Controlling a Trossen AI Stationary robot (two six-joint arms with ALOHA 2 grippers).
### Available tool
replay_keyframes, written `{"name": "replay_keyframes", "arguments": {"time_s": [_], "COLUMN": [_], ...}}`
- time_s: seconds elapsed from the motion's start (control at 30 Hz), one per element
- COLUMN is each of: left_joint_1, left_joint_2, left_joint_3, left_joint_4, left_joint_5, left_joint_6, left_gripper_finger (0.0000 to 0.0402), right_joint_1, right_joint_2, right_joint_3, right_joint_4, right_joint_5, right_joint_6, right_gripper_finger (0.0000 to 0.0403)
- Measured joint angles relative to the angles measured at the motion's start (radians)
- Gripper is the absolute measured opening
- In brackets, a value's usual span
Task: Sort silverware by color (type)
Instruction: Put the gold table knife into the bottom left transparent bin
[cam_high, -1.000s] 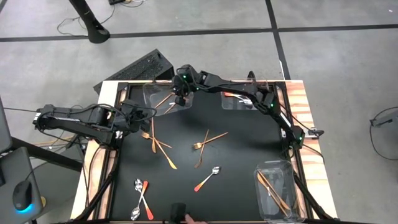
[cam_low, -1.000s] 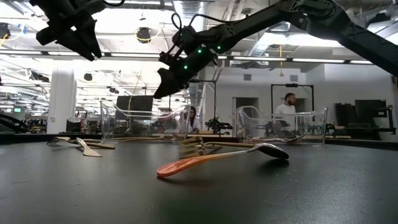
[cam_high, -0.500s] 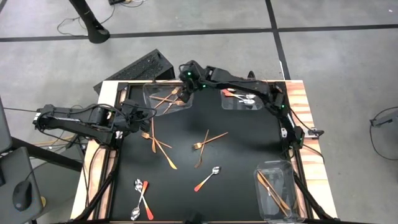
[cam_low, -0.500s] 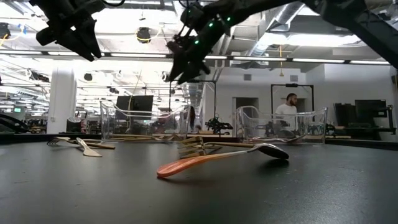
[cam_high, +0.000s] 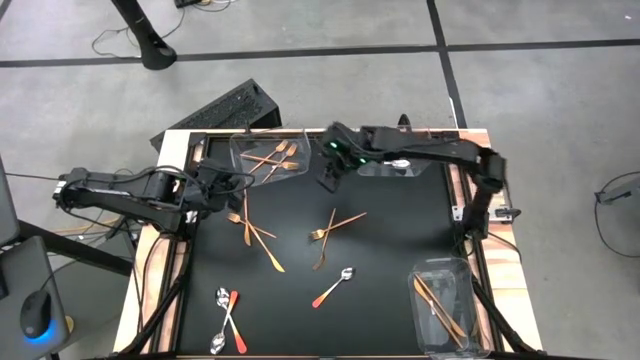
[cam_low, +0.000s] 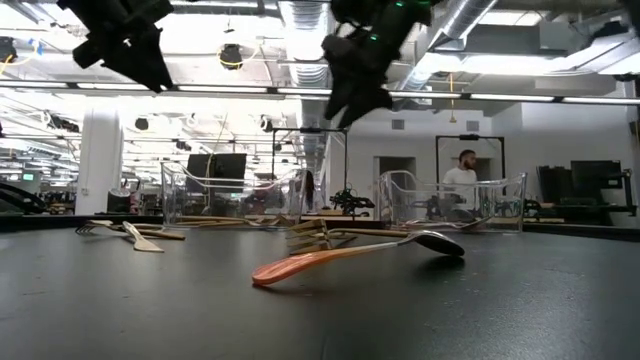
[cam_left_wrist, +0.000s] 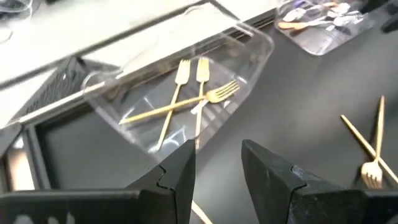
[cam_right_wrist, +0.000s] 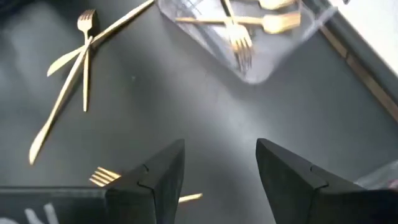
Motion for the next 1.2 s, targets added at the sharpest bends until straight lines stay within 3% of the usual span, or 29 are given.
{"name": "replay_keyframes", "arguments": {"time_s": [0.2, 0.3, 0.5, 0.7, 0.93, 1.2], "left_joint_1": [0.020, 0.051, 0.104, 0.112, 0.112, 0.116], "left_joint_2": [0.052, 0.096, 0.205, 0.290, 0.325, 0.315], "left_joint_3": [0.000, 0.000, 0.000, 0.000, 0.000, 0.000], "left_joint_4": [0.162, 0.259, 0.462, 0.549, 0.566, 0.600], "left_joint_5": [-0.003, 0.063, 0.297, 0.419, 0.451, 0.436], "left_joint_6": [0.191, 0.299, 0.396, 0.405, 0.414, 0.470], "left_gripper_finger": [0.0118, 0.0118, 0.0118, 0.0118, 0.0118, 0.0118], "right_joint_1": [0.073, 0.121, 0.214, 0.308, 0.378, 0.410], "right_joint_2": [-0.165, -0.196, -0.209, -0.171, -0.176, -0.335], "right_joint_3": [-0.258, -0.324, -0.331, -0.332, -0.427, -0.590], "right_joint_4": [0.162, 0.197, 0.098, 0.023, 0.170, 0.246], "right_joint_5": [0.000, 0.000, -0.038, -0.050, -0.050, -0.006], "right_joint_6": [0.190, 0.251, 0.258, 0.299, 0.443, 0.566], "right_gripper_finger": [0.0218, 0.0218, 0.0218, 0.0218, 0.0218, 0.0218]}}
